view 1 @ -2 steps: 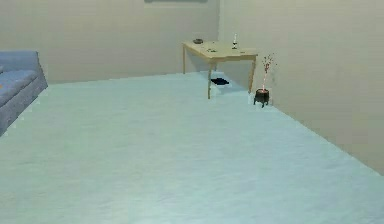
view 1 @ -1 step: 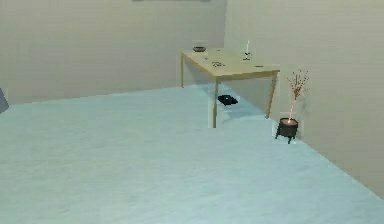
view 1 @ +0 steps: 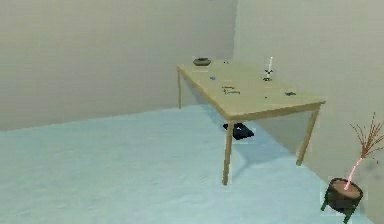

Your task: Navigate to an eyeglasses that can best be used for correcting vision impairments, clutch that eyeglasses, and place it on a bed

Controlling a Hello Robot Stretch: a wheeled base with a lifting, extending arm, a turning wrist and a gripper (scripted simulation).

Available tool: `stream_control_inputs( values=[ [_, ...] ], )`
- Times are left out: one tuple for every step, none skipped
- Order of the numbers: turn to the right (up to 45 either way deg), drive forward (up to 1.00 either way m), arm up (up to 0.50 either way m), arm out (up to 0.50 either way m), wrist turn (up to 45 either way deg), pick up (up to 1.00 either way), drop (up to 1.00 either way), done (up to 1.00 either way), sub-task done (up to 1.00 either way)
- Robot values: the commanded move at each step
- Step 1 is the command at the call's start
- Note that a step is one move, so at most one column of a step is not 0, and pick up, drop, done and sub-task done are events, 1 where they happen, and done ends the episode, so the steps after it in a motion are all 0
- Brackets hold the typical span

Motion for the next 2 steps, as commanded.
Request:
stream_control_inputs(
  values=[
    [3.0,0.0,0.0,0.0,0.0,0.0,0.0,0.0,0.0],
    [0.0,0.8,0.0,0.0,0.0,0.0,0.0,0.0,0.0]
  ],
)
